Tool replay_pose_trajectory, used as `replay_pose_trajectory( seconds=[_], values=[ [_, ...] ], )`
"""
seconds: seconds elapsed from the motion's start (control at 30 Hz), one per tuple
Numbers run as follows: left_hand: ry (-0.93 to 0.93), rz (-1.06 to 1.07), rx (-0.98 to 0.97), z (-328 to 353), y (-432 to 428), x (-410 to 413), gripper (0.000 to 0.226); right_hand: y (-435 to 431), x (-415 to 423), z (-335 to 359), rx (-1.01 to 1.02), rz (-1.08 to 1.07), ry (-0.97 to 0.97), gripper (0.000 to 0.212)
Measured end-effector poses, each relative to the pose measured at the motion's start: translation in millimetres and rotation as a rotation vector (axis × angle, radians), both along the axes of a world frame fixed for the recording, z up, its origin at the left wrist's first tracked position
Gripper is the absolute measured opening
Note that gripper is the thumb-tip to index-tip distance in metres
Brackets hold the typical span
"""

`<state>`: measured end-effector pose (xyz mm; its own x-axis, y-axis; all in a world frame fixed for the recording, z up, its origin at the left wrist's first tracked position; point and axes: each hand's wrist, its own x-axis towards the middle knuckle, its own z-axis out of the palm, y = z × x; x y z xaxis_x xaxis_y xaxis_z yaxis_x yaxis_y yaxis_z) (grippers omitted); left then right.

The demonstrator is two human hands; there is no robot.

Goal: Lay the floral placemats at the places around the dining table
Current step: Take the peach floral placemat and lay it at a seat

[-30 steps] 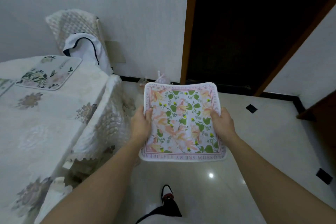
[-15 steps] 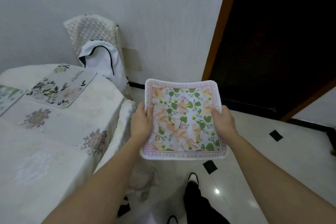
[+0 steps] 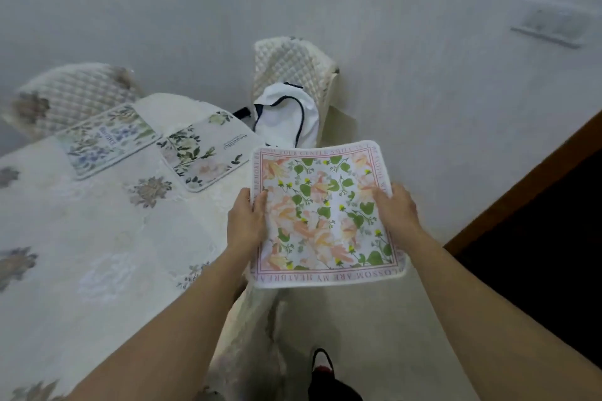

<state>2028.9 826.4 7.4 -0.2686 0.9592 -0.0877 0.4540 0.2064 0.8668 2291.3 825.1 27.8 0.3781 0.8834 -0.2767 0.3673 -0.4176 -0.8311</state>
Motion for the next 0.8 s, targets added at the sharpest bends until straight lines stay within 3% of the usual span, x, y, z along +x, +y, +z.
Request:
replay_pose_trajectory(
  seconds=[0.27, 0.43, 0.8],
  values=[
    [-0.018, 0.413, -0.003, 9, -12, -96, 0.026, 107, -114, 5, 0.005, 0.463, 0.118, 0.008],
    [-0.05, 0.602, -0.027, 5, -46, -149, 0.025, 114, -192, -6, -0.015, 0.678, 0.125, 0.02],
    [-0.221, 0.694, -0.029, -28, -82, -248, 0.016, 110, -309, -32, -0.054, 0.779, 0.107, 0.018]
  ],
)
